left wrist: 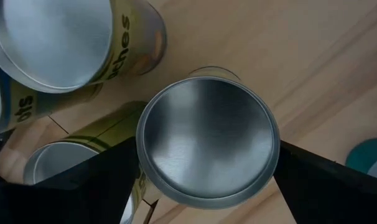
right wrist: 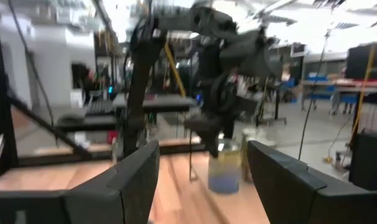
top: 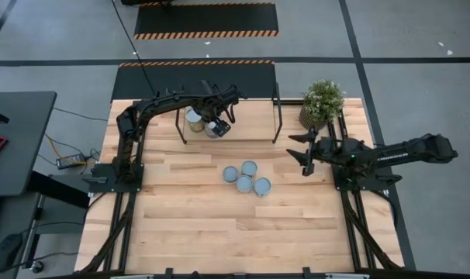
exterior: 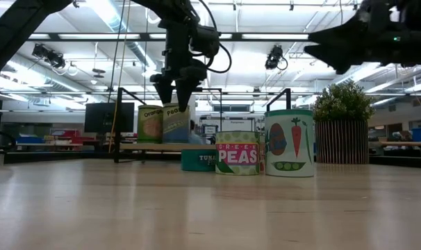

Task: Pick and place cans onto a shelf
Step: Put the canned peas on the shelf

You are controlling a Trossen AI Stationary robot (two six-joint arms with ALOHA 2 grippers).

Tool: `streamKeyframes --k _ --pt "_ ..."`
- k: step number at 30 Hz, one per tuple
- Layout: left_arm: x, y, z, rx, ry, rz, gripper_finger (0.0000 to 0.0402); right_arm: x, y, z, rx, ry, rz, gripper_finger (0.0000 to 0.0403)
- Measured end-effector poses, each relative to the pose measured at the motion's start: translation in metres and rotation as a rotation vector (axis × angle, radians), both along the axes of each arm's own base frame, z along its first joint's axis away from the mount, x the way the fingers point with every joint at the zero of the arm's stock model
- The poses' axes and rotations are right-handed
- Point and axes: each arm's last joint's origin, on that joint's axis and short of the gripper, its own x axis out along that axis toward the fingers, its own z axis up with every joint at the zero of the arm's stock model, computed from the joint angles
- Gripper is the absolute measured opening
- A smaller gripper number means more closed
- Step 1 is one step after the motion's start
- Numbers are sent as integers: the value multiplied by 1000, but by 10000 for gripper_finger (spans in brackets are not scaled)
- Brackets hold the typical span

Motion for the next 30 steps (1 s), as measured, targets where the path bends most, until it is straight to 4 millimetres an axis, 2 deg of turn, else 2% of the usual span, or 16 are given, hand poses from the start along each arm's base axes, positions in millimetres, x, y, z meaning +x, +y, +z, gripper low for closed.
streamKeyframes --k 7,18,22,30 --pt "0 0 0 -5 6 -48 355 39 0 2 -23 108 39 250" --pt "0 0 0 1 14 -93 355 95 1 -9 -67 206 150 250" --pt "0 0 0 3 14 -92 355 99 1 -10 -78 220 168 250" --pt "1 -1 0 13 18 -107 355 86 2 12 -83 163 166 250"
